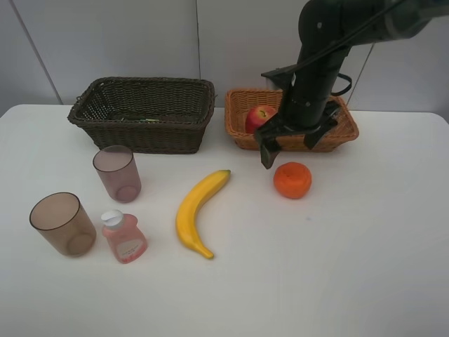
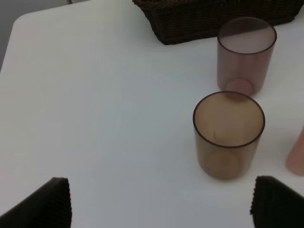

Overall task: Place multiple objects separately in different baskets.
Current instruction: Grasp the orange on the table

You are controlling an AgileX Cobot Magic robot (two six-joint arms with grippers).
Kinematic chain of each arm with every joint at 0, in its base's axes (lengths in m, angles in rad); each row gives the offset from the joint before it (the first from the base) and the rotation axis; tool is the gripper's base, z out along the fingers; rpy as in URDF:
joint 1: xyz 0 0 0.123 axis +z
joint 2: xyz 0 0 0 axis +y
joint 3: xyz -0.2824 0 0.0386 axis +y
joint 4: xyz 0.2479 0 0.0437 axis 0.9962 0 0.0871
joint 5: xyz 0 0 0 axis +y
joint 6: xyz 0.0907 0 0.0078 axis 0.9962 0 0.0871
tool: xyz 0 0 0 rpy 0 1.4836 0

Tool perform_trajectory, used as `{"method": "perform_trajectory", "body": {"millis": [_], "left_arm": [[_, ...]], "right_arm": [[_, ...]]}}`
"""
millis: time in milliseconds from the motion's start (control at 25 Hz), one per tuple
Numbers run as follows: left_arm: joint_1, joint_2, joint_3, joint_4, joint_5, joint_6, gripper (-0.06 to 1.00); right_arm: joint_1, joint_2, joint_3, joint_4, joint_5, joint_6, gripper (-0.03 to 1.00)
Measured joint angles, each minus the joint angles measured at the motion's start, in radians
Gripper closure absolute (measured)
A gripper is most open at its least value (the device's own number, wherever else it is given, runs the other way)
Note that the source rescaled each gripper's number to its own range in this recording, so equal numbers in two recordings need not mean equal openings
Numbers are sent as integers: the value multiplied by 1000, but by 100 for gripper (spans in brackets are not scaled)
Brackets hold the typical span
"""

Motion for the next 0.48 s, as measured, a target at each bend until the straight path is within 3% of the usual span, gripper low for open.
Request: {"method": "perform_trajectory", "body": {"millis": [480], "left_arm": [[0, 0, 0, 0, 0, 0, -5]], "right_arm": [[-38, 0, 103, 9, -136, -38, -2]]}}
